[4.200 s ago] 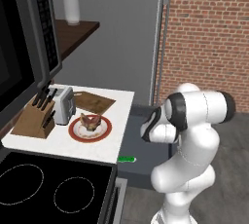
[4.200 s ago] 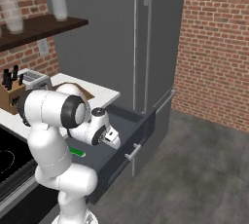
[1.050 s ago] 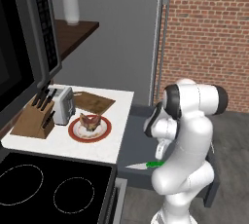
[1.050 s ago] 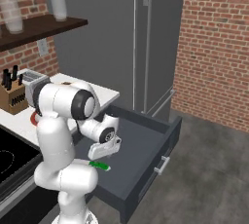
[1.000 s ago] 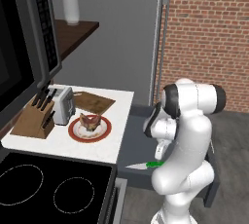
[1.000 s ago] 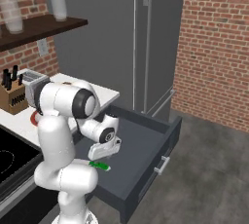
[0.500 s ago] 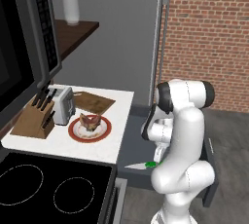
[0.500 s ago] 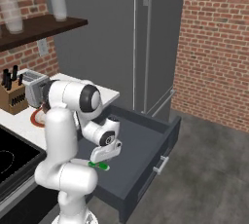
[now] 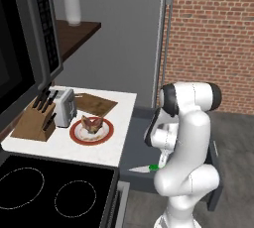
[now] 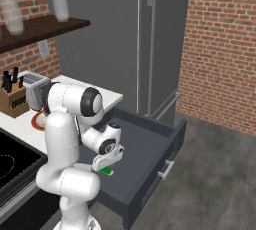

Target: Pick up the knife from the drawer and place it on the cutting board. Then place the meat from the plate to the cutting board.

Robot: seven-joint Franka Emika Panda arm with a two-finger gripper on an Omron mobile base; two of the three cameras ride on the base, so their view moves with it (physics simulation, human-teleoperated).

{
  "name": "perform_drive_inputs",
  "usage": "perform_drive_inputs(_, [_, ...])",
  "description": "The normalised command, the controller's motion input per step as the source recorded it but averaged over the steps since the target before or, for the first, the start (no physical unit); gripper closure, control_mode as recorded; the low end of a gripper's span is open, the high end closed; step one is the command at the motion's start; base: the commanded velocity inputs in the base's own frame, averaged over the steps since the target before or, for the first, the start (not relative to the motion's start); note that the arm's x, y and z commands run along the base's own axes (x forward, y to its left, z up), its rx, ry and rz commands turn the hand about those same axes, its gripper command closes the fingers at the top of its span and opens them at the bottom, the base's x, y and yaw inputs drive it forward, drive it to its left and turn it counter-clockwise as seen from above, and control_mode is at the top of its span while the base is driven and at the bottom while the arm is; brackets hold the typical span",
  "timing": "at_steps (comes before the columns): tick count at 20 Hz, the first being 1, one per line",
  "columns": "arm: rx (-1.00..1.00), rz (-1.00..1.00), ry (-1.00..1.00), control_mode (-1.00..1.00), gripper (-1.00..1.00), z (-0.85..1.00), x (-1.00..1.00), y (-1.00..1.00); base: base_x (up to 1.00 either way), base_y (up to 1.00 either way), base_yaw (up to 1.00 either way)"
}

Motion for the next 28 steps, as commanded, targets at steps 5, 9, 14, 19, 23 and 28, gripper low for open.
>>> perform_drive_inputs(5, [0.0, 0.02, -0.05, -1.0, -1.0, -0.05, -0.53, 0.07, 0.0, 0.0, 0.0])
perform_drive_inputs(9, [0.0, 0.0, -0.02, -1.0, -1.0, -0.25, 0.04, 0.01, 0.0, 0.0, 0.0])
perform_drive_inputs(14, [0.0, 0.0, 0.0, -1.0, 1.0, -0.4, 0.36, 0.0, 0.0, 0.0, 0.0])
perform_drive_inputs(19, [0.0, 0.0, 0.0, -1.0, 1.0, -0.51, 0.14, -0.01, 0.0, 0.0, 0.0])
perform_drive_inputs(23, [-0.02, 0.0, -0.13, -1.0, 1.0, -0.57, -0.36, -0.13, 0.0, 0.0, 0.0])
perform_drive_inputs(28, [-0.02, -0.01, -0.27, -1.0, 1.0, -0.05, -0.52, -0.25, 0.0, 0.0, 0.0])
